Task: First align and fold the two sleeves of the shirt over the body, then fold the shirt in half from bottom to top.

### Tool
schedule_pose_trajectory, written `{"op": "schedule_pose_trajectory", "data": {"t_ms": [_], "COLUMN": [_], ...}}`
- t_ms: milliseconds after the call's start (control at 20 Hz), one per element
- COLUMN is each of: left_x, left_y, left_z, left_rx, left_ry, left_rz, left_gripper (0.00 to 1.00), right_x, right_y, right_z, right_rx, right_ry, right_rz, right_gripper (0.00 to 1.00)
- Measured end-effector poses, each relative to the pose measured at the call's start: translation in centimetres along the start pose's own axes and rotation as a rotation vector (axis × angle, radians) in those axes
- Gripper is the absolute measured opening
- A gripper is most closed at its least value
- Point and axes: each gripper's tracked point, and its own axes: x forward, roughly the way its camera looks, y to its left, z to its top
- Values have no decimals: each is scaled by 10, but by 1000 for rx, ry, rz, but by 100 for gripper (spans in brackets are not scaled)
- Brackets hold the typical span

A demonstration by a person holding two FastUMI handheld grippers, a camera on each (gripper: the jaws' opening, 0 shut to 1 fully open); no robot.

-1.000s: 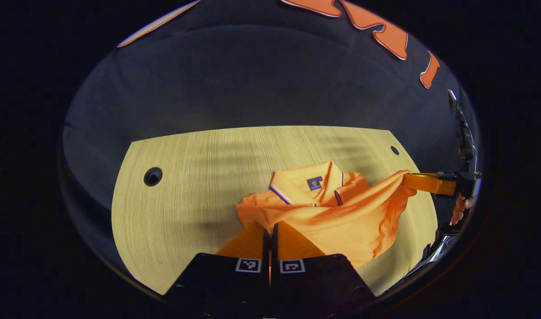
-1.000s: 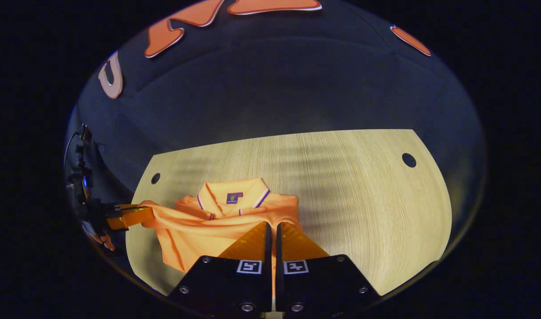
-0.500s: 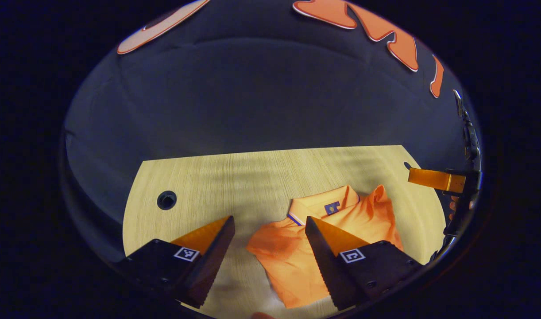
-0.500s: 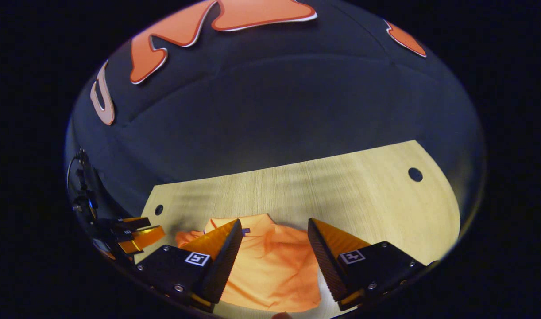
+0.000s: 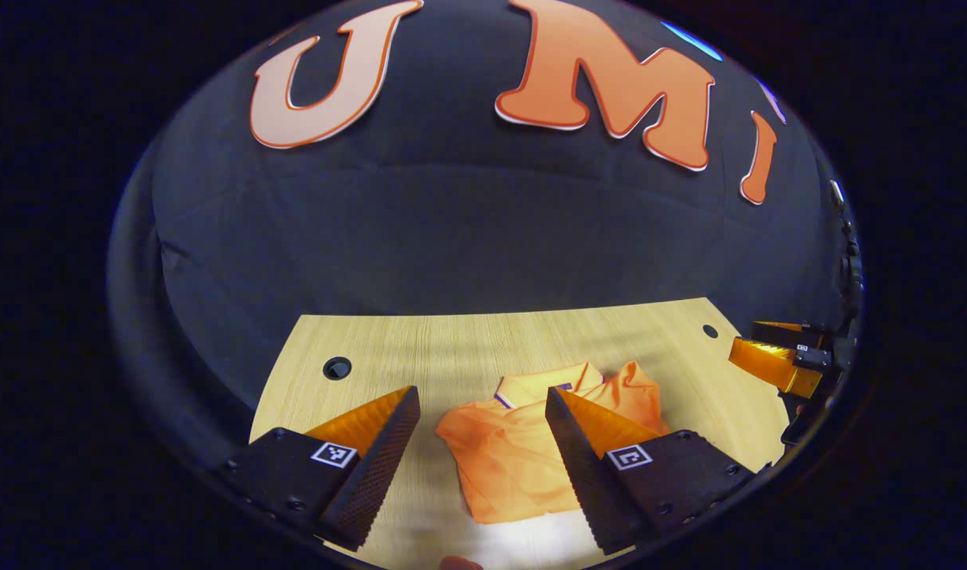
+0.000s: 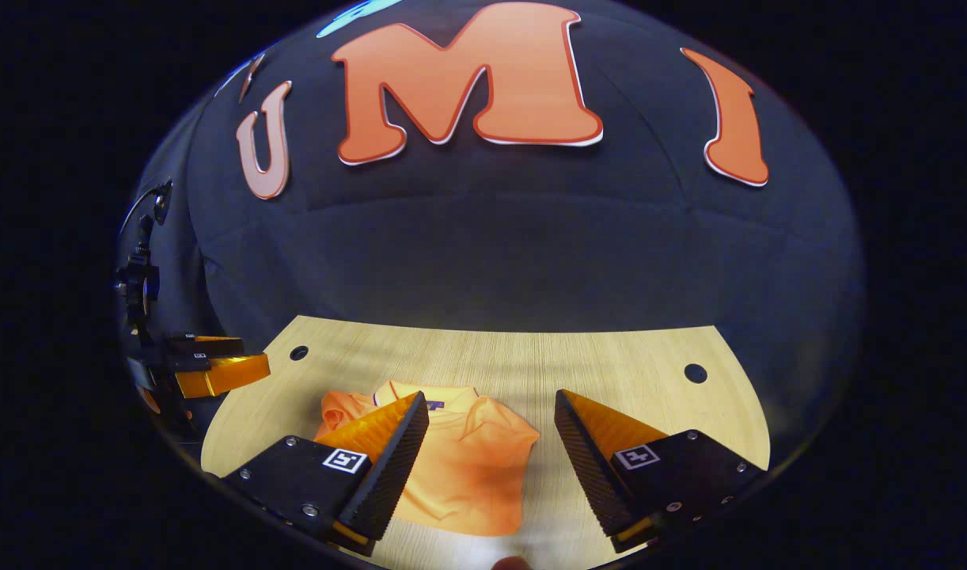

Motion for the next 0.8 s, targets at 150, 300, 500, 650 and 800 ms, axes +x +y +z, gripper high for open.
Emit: {"op": "schedule_pose_trajectory", "data": {"t_ms": [150,300,500,650,800], "left_x": [-46,-93,-148,-188,-220], "left_y": [-19,-34,-51,-68,-78], "left_z": [0,3,-3,-6,-8], "left_rx": [-12,-1,9,2,6], "left_ry": [-65,-153,-253,-322,-412], "left_rz": [14,35,61,75,97], "left_gripper": [99,99,98,98,98], "right_x": [-44,-84,-132,-165,-191], "right_y": [0,4,9,11,11], "right_z": [7,4,12,10,1], "right_rx": [-33,-61,-102,-124,-130], "right_ry": [-67,-117,-215,-275,-321], "right_rz": [15,40,54,68,81], "right_gripper": [98,97,97,97,97]}}
